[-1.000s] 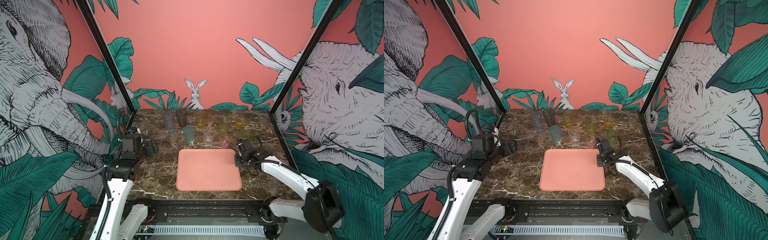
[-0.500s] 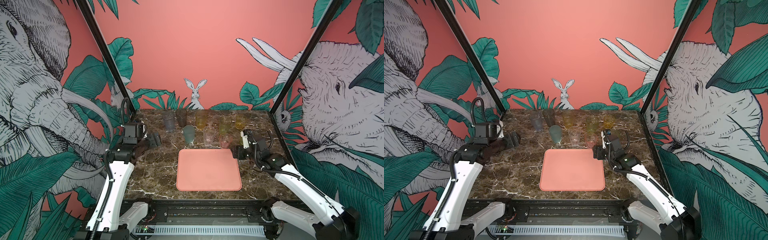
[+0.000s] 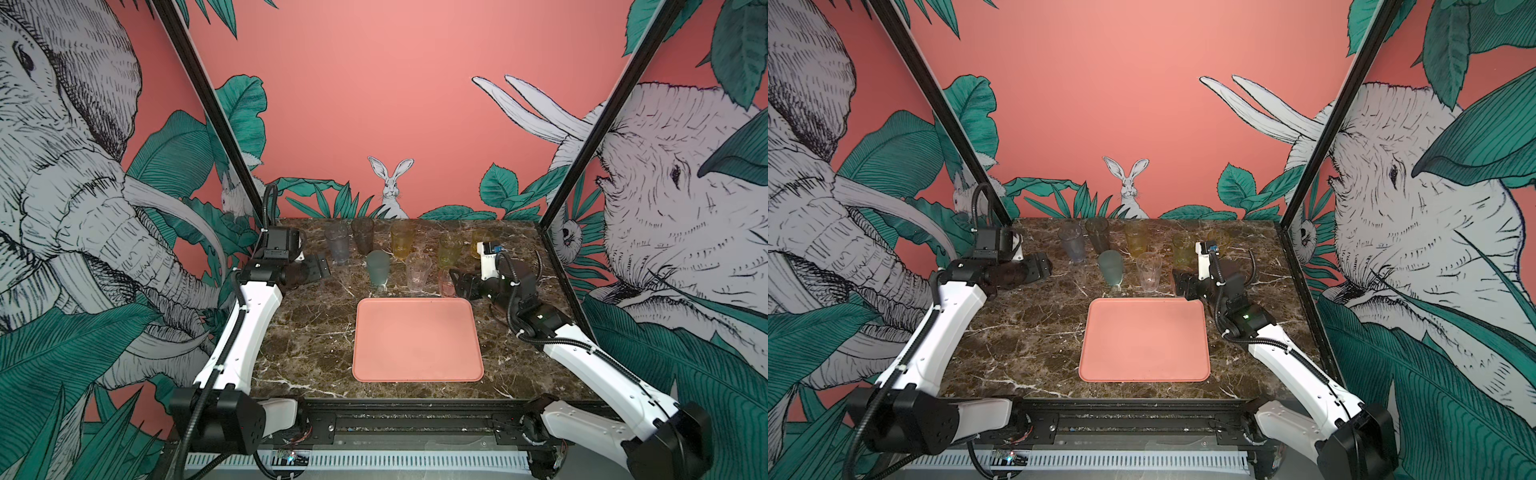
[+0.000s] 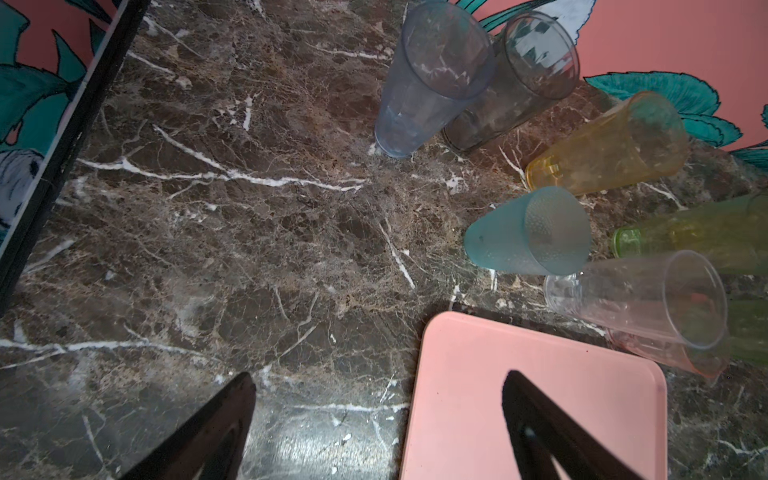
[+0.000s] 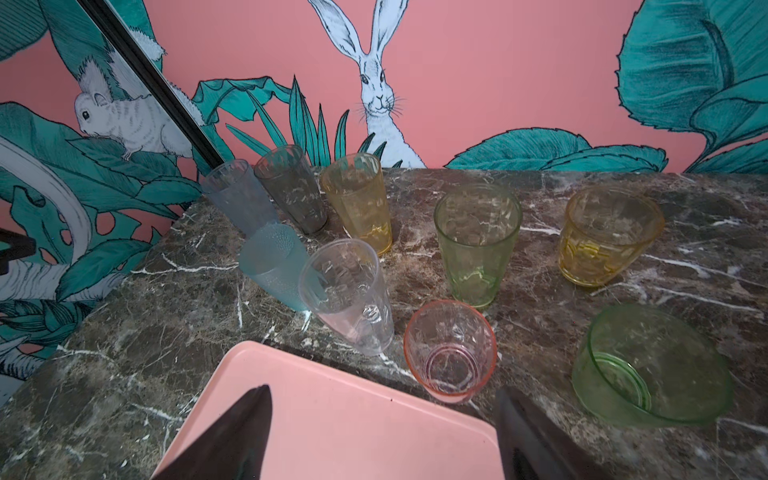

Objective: Place the glasses into the tray
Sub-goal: 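Release the tray and raise the right gripper while the left gripper reaches toward cups, then lower the left gripper over the clear blue-rimmed cup's rim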

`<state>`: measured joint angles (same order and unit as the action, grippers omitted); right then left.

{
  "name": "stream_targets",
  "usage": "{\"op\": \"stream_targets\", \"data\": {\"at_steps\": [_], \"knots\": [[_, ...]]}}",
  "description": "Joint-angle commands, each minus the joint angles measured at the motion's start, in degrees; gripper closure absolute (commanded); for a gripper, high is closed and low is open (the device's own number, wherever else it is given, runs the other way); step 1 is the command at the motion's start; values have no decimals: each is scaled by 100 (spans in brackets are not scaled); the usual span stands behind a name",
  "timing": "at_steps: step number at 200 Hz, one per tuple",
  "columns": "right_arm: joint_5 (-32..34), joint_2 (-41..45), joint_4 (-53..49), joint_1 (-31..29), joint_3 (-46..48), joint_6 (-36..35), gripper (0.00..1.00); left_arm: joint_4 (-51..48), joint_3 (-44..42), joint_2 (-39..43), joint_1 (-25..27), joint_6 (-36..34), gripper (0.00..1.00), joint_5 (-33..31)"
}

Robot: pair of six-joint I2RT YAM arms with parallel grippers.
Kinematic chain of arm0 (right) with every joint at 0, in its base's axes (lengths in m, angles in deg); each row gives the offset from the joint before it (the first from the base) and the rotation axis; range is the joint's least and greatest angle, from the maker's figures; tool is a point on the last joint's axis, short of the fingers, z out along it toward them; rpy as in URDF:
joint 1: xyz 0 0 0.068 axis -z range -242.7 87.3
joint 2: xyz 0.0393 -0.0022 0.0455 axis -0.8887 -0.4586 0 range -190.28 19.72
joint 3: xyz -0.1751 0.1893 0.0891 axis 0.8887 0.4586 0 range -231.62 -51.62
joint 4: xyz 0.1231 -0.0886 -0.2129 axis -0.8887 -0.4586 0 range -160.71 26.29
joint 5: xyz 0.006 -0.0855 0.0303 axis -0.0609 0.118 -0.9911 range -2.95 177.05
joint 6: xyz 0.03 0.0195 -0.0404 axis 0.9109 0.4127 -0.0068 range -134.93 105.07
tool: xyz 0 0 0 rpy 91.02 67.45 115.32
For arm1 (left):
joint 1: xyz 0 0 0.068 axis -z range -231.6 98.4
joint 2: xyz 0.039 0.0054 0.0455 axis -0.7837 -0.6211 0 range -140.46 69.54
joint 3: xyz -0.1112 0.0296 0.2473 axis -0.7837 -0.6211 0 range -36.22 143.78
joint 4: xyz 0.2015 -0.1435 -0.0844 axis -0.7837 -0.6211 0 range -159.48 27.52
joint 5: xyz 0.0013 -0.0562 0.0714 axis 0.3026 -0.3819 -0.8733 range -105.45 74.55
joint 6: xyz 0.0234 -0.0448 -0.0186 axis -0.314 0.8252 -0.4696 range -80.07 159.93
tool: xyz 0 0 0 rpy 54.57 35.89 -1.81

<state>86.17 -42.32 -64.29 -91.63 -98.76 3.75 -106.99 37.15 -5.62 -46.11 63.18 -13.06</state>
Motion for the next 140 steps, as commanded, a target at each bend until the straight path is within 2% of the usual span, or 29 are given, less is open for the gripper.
{"op": "stream_targets", "data": {"at_steps": [1, 49, 140], "knots": [[-16, -123, 791, 6, 269, -192, 14, 325, 250, -325, 17, -48, 6, -37], [-11, -76, 1240, 1, 881, -158, 13, 593, 871, -1293, 15, 21, 7, -106], [259, -196, 1869, 4, 1360, 97, 14, 388, 2264, -2695, 21, -92, 20, -324]]}}
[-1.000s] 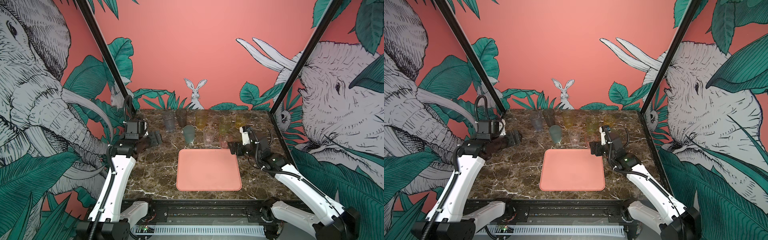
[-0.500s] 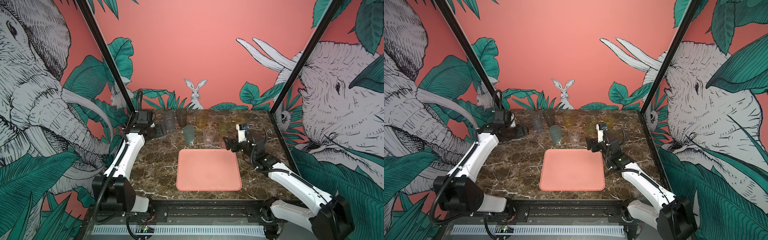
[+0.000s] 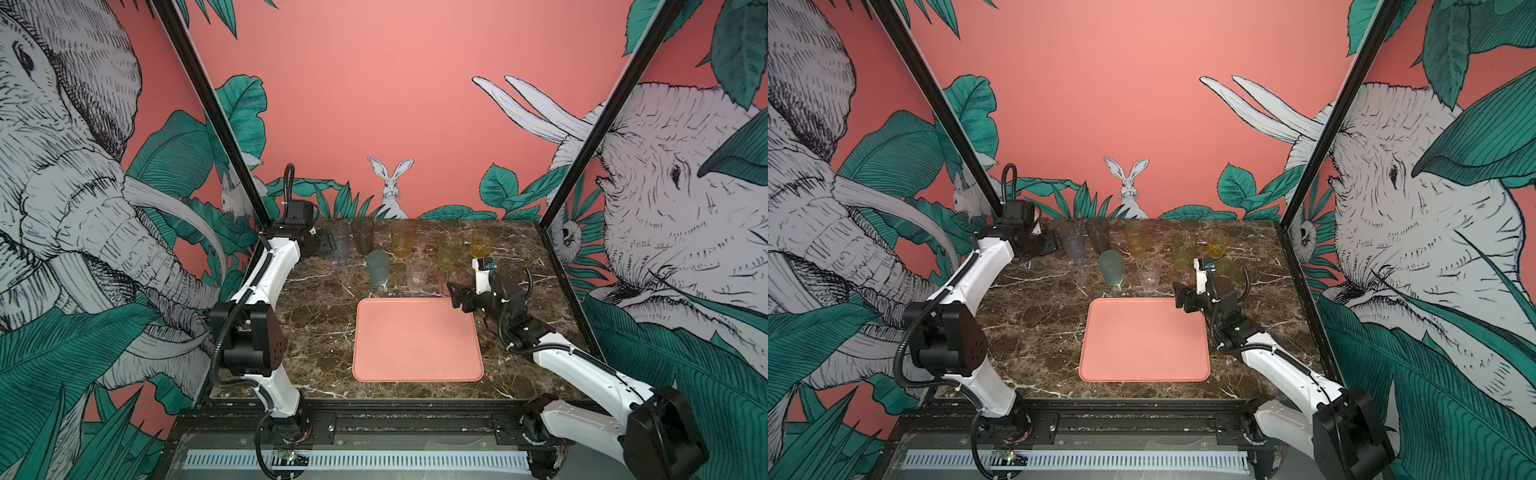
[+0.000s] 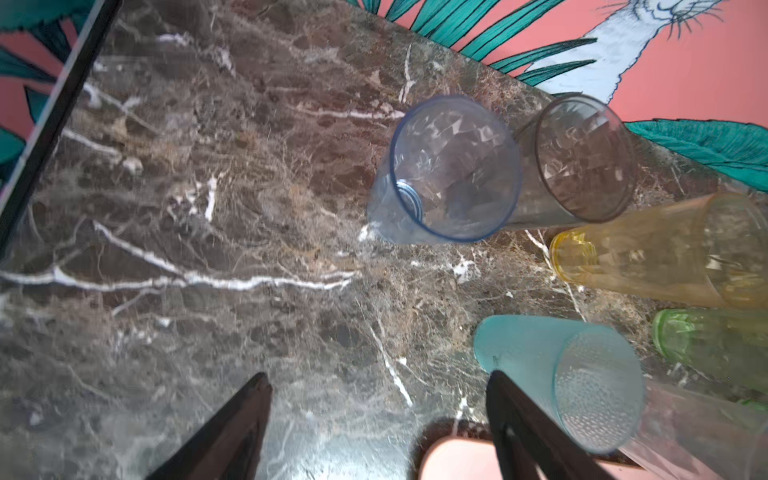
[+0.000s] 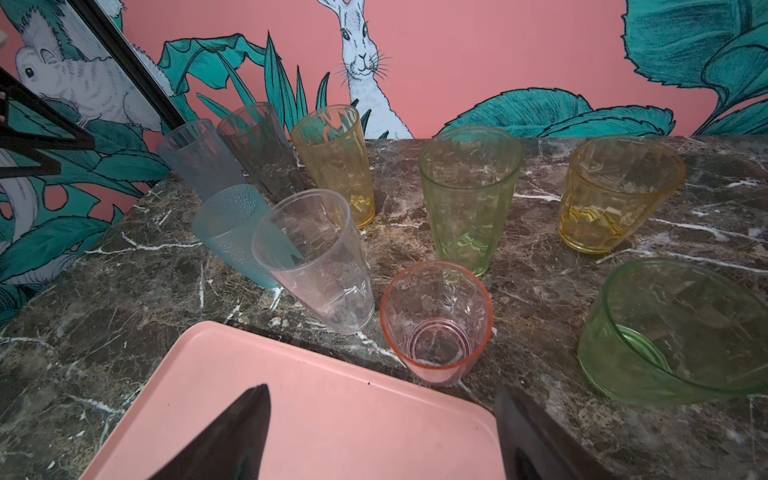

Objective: Place the glasses into the tray
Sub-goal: 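Lower the left gripper over the clear blue-rimmed cup's rim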

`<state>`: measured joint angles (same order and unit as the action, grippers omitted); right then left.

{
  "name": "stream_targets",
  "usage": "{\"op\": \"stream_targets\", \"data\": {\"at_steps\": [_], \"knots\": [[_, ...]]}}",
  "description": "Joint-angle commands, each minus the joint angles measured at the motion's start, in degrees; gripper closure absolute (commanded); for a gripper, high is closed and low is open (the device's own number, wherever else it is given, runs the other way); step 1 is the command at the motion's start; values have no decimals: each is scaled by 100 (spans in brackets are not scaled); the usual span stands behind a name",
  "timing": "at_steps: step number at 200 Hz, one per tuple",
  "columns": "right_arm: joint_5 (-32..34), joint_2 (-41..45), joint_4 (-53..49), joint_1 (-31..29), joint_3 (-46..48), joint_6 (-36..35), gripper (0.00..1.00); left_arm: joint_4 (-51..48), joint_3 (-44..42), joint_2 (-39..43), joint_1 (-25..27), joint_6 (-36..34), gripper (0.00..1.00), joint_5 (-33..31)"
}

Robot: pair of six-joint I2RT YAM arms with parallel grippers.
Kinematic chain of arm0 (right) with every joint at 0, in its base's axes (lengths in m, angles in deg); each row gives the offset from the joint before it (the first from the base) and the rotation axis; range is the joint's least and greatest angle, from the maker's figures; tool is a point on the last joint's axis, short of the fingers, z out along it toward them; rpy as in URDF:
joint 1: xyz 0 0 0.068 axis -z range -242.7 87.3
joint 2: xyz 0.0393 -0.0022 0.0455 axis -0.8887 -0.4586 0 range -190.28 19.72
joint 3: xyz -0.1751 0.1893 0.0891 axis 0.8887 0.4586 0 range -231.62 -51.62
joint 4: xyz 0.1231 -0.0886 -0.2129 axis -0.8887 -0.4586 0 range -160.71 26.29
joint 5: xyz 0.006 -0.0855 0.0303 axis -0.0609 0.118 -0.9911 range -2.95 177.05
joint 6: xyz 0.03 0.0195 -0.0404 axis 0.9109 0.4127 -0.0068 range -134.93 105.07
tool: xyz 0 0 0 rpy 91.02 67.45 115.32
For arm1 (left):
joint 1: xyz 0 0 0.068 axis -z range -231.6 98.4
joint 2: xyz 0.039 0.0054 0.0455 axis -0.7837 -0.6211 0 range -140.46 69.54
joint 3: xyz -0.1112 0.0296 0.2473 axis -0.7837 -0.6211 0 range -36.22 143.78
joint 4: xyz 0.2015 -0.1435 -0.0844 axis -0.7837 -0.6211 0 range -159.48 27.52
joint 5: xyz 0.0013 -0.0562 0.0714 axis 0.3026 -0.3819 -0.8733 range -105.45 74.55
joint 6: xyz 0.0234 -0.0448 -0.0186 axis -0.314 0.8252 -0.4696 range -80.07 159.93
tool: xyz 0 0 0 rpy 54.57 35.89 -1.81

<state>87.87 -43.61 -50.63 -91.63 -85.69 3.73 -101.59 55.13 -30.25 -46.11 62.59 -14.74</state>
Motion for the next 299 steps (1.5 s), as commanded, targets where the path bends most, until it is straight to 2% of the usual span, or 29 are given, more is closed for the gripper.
{"op": "stream_targets", "data": {"at_steps": [1, 55, 80, 97, 148, 261, 299], "knots": [[87, -66, 503, 2, 56, 106, 14, -155, 486, -246, 22, -33, 21, -162], [51, -241, 595, 7, 58, 147, 14, -424, 1489, -1117, 17, -160, 28, -209], [17, -328, 622, 1, 45, 176, 13, -674, 1949, -1512, 23, -215, 37, -393], [-42, -421, 613, 8, 23, 215, 13, -679, 2082, -1702, 15, -252, 39, -393], [-167, -672, 539, 9, -111, 244, 12, -770, 2328, -2036, 15, -324, 63, -311], [-301, -869, 435, 9, -230, 302, 12, -990, 2897, -2451, 20, -341, 65, -282], [-295, -874, 413, 5, -242, 305, 12, -1063, 3038, -2603, 22, -343, 69, -282]]}}
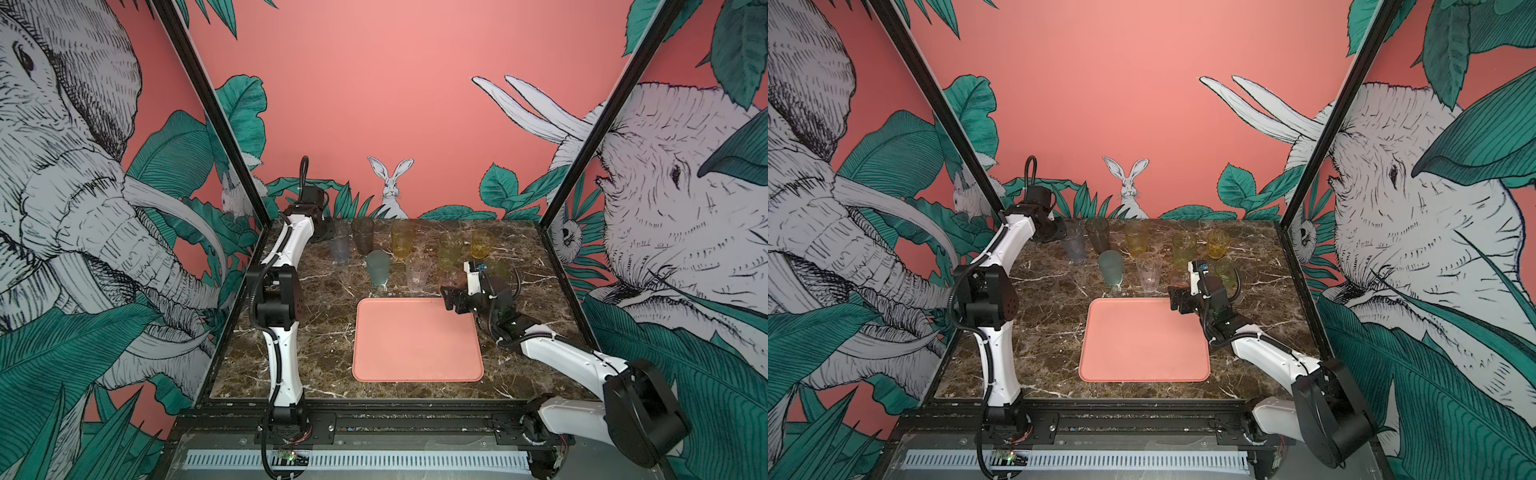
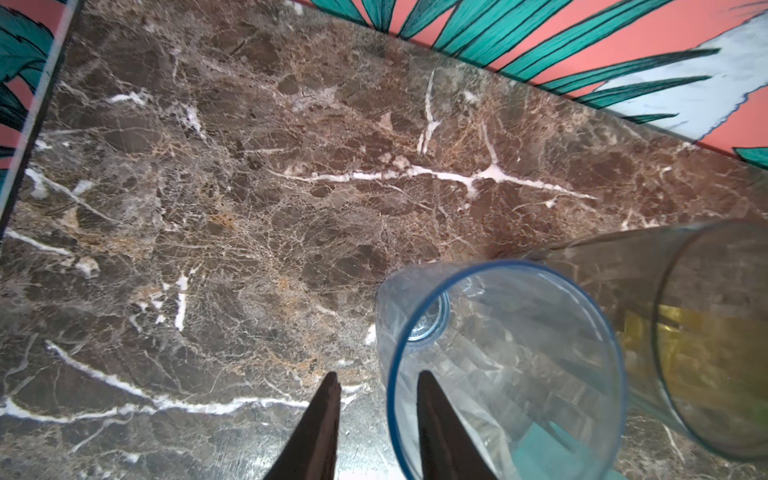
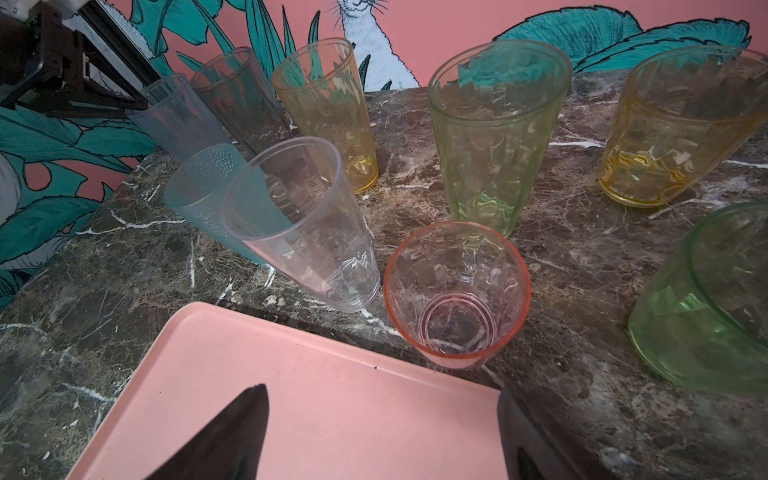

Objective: Place the glasses into the tray
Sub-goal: 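Lower the left gripper over the clear blue-rimmed cup's rim, then close the left gripper on the blue-rimmed cup's rim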

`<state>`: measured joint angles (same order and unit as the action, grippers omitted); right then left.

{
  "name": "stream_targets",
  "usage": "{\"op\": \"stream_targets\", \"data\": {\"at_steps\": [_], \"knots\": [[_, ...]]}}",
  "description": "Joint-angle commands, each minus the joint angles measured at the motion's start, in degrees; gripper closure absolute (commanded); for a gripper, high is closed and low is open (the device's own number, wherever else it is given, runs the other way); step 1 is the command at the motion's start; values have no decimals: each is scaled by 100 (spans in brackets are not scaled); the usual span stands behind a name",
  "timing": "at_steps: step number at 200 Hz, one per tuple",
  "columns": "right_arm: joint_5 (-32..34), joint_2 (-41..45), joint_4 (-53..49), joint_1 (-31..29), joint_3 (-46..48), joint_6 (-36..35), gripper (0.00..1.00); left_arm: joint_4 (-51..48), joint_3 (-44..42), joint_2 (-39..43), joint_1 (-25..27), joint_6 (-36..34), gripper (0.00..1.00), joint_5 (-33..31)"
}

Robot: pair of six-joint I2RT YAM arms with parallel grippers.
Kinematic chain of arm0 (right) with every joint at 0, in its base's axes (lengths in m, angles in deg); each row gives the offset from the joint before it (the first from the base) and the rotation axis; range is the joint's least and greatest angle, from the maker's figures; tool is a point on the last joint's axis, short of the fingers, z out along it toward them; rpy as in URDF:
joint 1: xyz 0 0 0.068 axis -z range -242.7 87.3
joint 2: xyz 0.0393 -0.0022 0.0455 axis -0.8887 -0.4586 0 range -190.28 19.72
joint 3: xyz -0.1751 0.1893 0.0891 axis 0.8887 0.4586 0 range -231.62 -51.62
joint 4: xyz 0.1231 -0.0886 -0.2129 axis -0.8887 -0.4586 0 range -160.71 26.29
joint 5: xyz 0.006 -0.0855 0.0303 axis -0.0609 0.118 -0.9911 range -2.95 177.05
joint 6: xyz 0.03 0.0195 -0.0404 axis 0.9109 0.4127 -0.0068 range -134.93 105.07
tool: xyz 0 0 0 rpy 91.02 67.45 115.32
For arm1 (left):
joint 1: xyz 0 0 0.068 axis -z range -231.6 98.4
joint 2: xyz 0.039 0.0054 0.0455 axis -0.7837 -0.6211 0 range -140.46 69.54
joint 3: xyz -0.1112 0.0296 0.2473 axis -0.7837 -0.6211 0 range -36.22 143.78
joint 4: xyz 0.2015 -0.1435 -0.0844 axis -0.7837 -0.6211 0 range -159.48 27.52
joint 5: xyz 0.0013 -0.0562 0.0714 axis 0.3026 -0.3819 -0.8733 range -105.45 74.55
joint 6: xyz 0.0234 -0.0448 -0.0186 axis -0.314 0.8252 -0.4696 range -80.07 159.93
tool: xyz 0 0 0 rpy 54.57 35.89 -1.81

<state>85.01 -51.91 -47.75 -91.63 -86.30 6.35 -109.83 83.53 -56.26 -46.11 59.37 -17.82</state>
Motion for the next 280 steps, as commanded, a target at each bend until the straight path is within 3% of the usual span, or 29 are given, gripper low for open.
{"op": "stream_targets", "data": {"at_steps": [1, 164, 213, 280], "knots": [[-12, -44, 134, 8, -176, 43, 12, -239, 198, 0, 22, -25, 70, 26], [66, -98, -67, 1, -285, 87, 12, -471, 330, 79, 21, -22, 96, -22], [64, -60, -98, 2, -292, 83, 11, -698, 252, 442, 22, -178, 100, 329], [76, -43, -103, 10, -291, 96, 11, -1488, -103, 1356, 55, -340, 100, -49]]}}
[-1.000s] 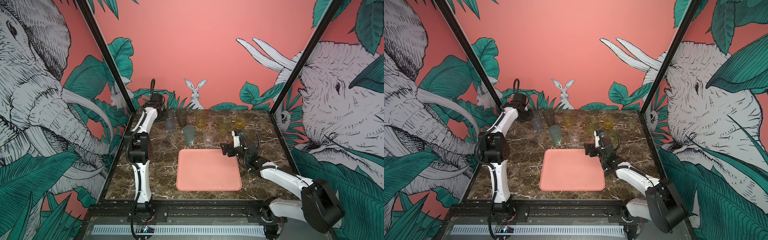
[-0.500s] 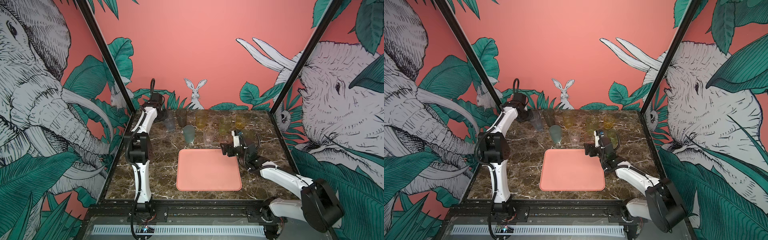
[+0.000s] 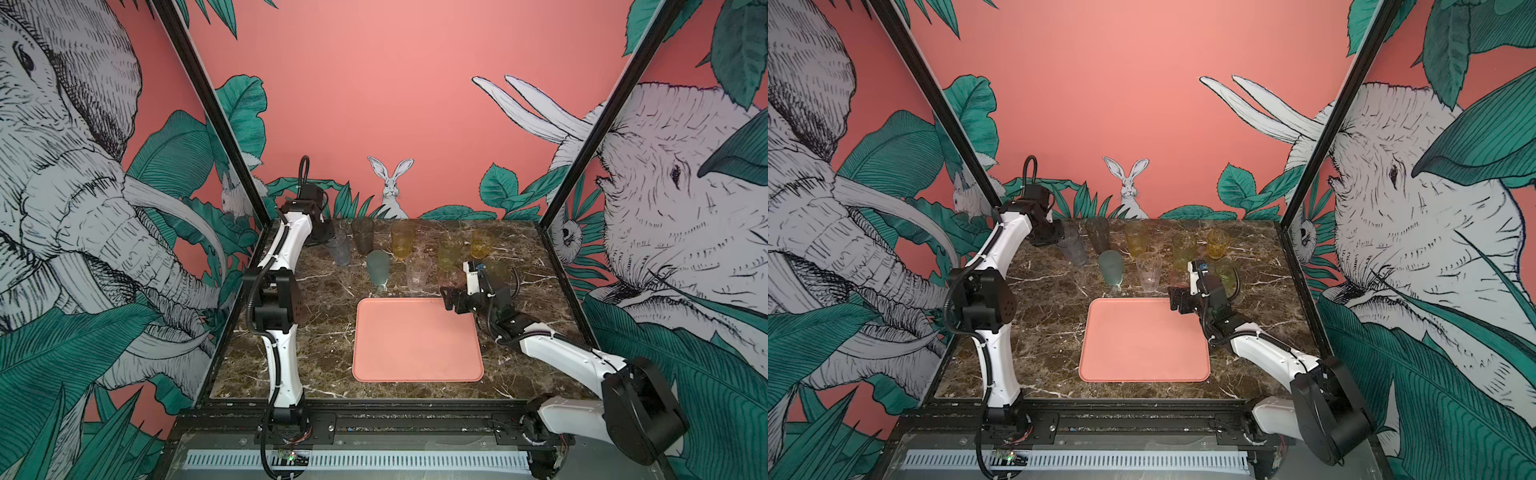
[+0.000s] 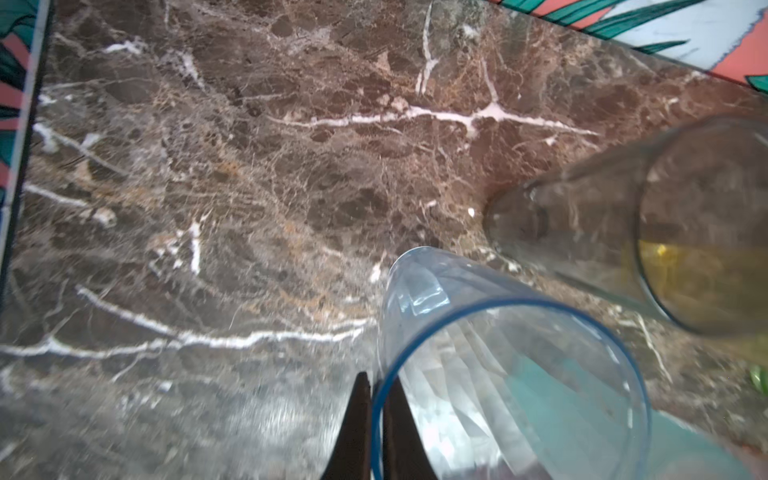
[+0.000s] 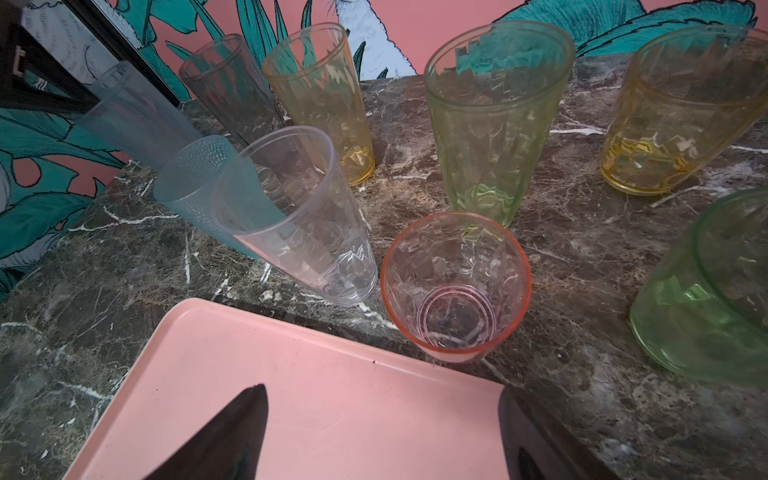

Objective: Place the glasses into the tray
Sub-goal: 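Close the left gripper on the blue-rimmed cup's rim, then carry the blue-rimmed cup with the left gripper over the pink tray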

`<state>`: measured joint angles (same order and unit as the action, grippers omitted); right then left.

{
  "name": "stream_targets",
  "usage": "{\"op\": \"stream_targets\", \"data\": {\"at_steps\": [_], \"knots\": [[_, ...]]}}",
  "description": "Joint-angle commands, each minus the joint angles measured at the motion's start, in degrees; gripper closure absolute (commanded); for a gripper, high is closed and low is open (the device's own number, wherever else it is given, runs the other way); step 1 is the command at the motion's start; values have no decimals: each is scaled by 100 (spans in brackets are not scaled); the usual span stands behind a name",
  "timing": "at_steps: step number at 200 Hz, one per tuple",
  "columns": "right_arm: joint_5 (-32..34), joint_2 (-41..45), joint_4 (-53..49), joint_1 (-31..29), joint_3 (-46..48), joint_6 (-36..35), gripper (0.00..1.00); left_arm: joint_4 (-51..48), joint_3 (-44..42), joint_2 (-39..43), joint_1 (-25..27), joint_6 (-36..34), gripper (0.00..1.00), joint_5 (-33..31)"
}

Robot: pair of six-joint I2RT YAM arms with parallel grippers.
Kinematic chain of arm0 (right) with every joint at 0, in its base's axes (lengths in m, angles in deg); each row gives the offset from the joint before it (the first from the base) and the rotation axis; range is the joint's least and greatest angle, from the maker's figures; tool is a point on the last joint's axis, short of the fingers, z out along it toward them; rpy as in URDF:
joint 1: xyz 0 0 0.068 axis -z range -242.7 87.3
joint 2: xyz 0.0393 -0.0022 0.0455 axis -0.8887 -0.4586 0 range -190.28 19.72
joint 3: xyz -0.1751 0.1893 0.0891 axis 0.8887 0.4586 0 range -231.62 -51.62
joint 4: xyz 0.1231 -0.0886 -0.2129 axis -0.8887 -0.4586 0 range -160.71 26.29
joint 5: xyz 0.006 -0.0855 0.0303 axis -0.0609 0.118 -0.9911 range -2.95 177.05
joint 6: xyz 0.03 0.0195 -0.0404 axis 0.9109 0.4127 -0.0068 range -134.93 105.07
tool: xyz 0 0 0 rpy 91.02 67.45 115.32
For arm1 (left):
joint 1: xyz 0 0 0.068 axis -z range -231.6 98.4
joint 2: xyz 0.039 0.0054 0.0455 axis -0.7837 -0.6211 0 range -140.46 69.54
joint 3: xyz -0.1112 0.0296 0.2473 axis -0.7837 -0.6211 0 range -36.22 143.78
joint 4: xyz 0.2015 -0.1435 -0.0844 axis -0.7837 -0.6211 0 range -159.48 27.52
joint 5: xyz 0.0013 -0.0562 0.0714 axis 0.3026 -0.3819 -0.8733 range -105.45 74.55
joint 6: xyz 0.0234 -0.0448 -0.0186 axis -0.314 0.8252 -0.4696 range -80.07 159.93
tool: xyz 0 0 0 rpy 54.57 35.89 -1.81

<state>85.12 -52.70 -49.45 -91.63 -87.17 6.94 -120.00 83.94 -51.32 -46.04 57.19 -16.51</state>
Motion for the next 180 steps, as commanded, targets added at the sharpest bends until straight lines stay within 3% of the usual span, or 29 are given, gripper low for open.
{"op": "stream_targets", "data": {"at_steps": [1, 94, 180], "knots": [[63, 40, 68, 10, -205, 37, 11, -480, -156, 879, 49, -124, 100, -191], [33, -43, 85, 4, -223, 124, 11, -1280, -1269, 2461, 466, -456, 100, -157], [-22, -115, 138, 10, -224, 186, 12, -1044, -2387, 3248, 1307, 24, 100, -96]]}}
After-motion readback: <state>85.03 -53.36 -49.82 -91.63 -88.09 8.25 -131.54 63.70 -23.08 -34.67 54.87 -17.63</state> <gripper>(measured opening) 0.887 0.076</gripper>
